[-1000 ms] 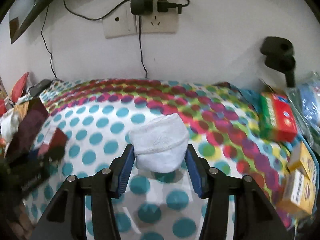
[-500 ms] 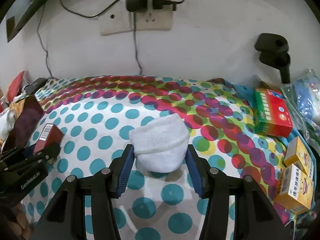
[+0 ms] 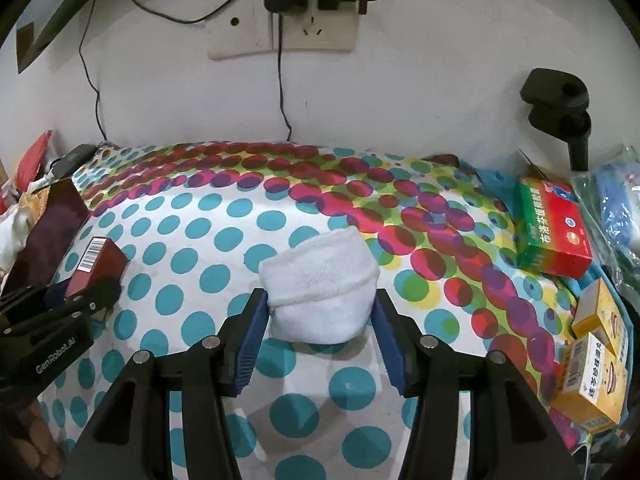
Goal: Organize objects
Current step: 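Carry the red box with the left gripper into the tray and release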
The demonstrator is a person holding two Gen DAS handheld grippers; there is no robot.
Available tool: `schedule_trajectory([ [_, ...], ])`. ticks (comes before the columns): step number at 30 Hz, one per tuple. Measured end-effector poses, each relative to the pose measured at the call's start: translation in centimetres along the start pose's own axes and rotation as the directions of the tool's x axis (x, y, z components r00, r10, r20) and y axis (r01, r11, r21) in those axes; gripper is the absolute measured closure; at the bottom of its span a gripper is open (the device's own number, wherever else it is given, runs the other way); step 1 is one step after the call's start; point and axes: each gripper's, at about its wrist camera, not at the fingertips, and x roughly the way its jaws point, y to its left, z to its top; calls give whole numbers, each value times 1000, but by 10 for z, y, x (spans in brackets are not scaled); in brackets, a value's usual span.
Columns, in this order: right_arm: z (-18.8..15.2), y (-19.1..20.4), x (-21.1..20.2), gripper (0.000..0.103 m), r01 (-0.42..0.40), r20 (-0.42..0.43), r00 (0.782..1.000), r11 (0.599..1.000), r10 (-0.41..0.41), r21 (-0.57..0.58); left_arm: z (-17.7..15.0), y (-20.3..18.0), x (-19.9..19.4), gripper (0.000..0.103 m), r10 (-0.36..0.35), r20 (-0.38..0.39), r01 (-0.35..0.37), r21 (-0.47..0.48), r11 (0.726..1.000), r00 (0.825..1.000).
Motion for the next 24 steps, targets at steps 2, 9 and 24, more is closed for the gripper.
schedule_trajectory([
  [2, 0, -2, 1, 53, 2, -2, 1000, 1000, -2, 11, 0, -1, 0, 72, 7, -1, -7, 5, 1000, 1000],
  [9, -1, -9, -1, 53, 5, -3, 1000, 999, -5, 45, 0, 3, 0, 72, -13, 2, 13, -14, 1000, 1000],
  [24, 1, -5, -7, 52, 37, 32, 999, 999, -37, 21, 0, -4, 0, 72, 35, -1, -35, 13, 999, 999],
])
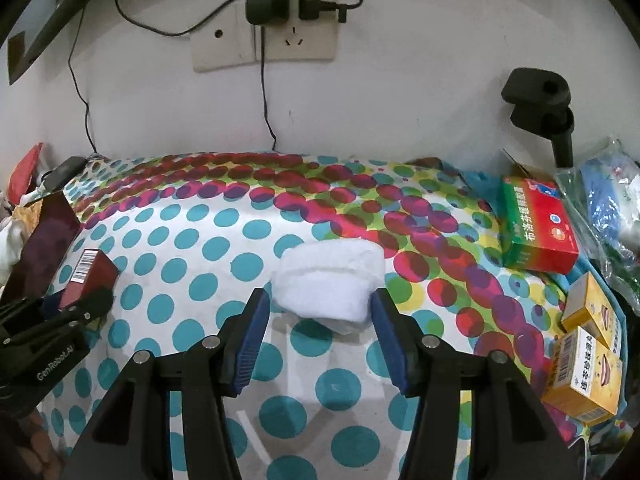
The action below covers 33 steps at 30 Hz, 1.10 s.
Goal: Organize objects
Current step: 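Carry the red box with the left gripper into the tray and release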
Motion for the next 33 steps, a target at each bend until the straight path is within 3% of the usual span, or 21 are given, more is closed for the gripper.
schedule_trajectory([
  [6, -1, 0, 0, 52, 7, -4, 1000, 1000, -7, -4, 0, -5, -3, 73, 47, 9, -47, 14, 999, 999],
  [16, -1, 3, 3, 52, 19, -11, 1000, 1000, -19, -15, -1, -11, -20, 73, 56, 74, -59, 38, 998, 996],
  [22, -1, 5, 4, 51, 24, -16, 1000, 999, -24, -23, 9, -14, -58, 73, -16, 96, 11, 47, 999, 995],
  [26, -2, 5, 4, 51, 23, -16, 1000, 1000, -23, -19, 26, 1, -101, 73, -52, 130, 44, 63, 997, 990],
  [29, -3, 4, 4, 51, 19, -16, 1000, 1000, -19, -18, 39, 23, -131, 73, -24, 173, 8, 88, 996, 985],
  [33, -3, 2, 5, 51, 17, -21, 1000, 1000, -17, -9, 56, 68, -151, 73, 28, 176, -39, 62, 997, 984],
])
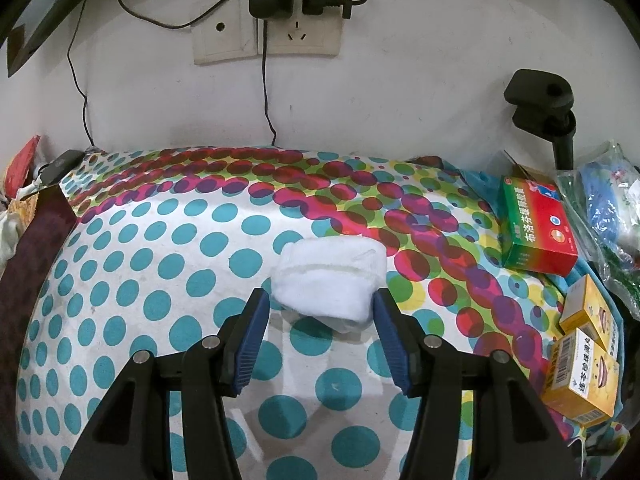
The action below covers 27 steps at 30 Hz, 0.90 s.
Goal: Organize objects
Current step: 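Carry the red box with the left gripper into the tray and release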
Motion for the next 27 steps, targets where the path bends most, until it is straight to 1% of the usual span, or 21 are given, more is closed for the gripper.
schedule_trajectory([
  [3, 0, -1, 1, 50, -6, 2, 1000, 1000, 6, 0, 8, 43, 3, 73, 24, -35, -26, -60, 998, 999],
  [5, 1, -1, 1, 50, -3, 1, 1000, 1000, 3, 0, 9, 69, 10, 73, 17, -72, -24, -107, 994, 997],
  [6, 1, -1, 1, 49, -4, -1, 1000, 1000, 4, 0, 9, 80, 16, 73, 24, -88, -35, -122, 992, 996],
  [8, 1, -1, 1, 48, -3, -2, 1000, 1000, 3, 0, 5, 94, 26, 73, 44, -122, -60, -135, 989, 992],
  [9, 1, -1, 1, 48, -4, -2, 1000, 1000, 4, 0, 2, 99, 32, 73, 40, -139, -59, -136, 989, 990],
  [11, 1, 0, 1, 47, -4, -4, 1000, 1000, 4, 1, -3, 105, 43, 73, 49, -159, -72, -145, 987, 986],
  [12, 1, 0, 1, 47, -6, -3, 1000, 1000, 6, 0, -6, 108, 48, 73, 46, -174, -71, -142, 987, 984],
  [14, 1, 0, 1, 46, -5, -3, 1000, 1000, 5, 1, -12, 110, 56, 73, 63, -184, -86, -123, 989, 981],
  [19, 2, 0, 2, 46, -5, -5, 1000, 1000, 5, 1, -20, 107, 77, 73, 52, -230, -74, -88, 993, 972],
  [22, 3, 0, 2, 45, -4, -5, 1000, 1000, 4, 0, -22, 105, 81, 72, 73, -231, -92, -71, 993, 970],
  [23, 3, 1, 2, 45, -3, -6, 1000, 1000, 3, 0, -24, 106, 82, 71, 68, -231, -87, -73, 994, 971],
  [25, 3, 1, 3, 45, 2, -7, 1000, 1000, -2, -1, -26, 108, 84, 64, 52, -248, -76, -92, 993, 967],
  [27, 2, 3, 4, 44, 5, -7, 1000, 1000, -5, -6, -27, 110, 83, 63, 25, -257, -58, -122, 991, 966],
])
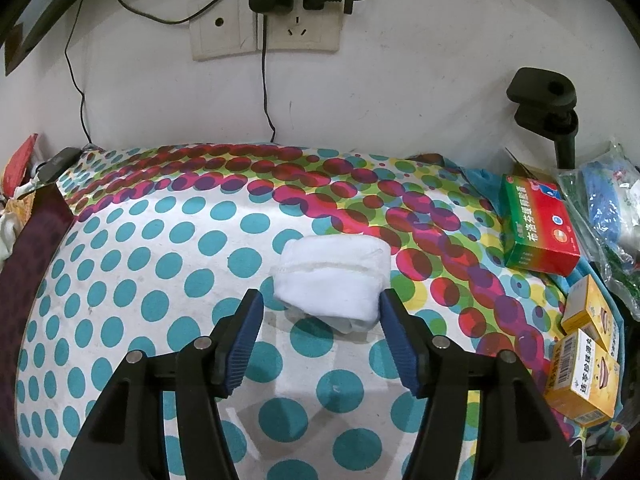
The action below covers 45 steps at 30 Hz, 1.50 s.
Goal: Organize objects
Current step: 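Carry the red box with the left gripper into the tray and release, then carry the white sock roll with the right gripper into the tray and release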
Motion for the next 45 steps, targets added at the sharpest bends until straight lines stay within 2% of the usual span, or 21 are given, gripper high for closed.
schedule_trajectory([
  [5, 0, 1, 1, 44, 6, -3, 1000, 1000, -6, 1, -4, 1, -13, 62, -2, 28, 2, 2, 1000, 1000],
  [9, 1, 2, 2, 44, 11, -10, 1000, 1000, -11, -3, -7, 0, -35, 62, 17, 92, -18, 17, 1000, 996],
  [12, 0, 1, 1, 44, 11, -10, 1000, 1000, -11, 1, -15, 0, -53, 62, 39, 123, -38, -7, 999, 992],
  [14, 0, 1, 1, 48, 11, -7, 1000, 1000, -11, 0, -23, -1, -65, 62, 42, 133, -40, -19, 999, 990],
  [18, 0, -3, -1, 53, 7, 3, 1000, 1000, -7, 11, -45, -7, -86, 62, 45, 139, -43, -17, 999, 989],
  [23, 1, -7, -3, 66, -21, 15, 1000, 999, 21, 27, -70, -1, -103, 62, 17, 121, -9, -66, 998, 992],
  [29, 2, -4, -7, 71, -58, 27, 998, 998, 58, 19, -94, 22, -115, 62, 27, 124, -7, -153, 988, 992],
  [31, 2, -3, -9, 71, -62, 33, 998, 998, 62, 15, -99, 27, -117, 62, 26, 129, -5, -154, 988, 991],
  [33, 2, -2, -9, 72, -65, 37, 997, 998, 64, 14, -99, 32, -116, 62, 56, 121, -37, -153, 988, 991],
  [36, 2, 2, -11, 72, -68, 39, 997, 998, 68, 2, -101, 39, -117, 62, 49, 121, -30, -154, 988, 991],
  [38, 5, 4, -13, 77, -92, 26, 995, 995, 92, 25, -102, 45, -117, 62, 38, 110, -18, -170, 985, 993],
  [40, 12, 16, -30, 94, -123, 52, 991, 992, 123, 12, -106, 50, -119, 62, 25, 116, -4, -183, 983, 993],
  [45, 28, 71, -82, 93, -225, 116, 965, 969, 236, -100, -116, 61, -125, 62, -4, 111, 26, -203, 979, 994],
])
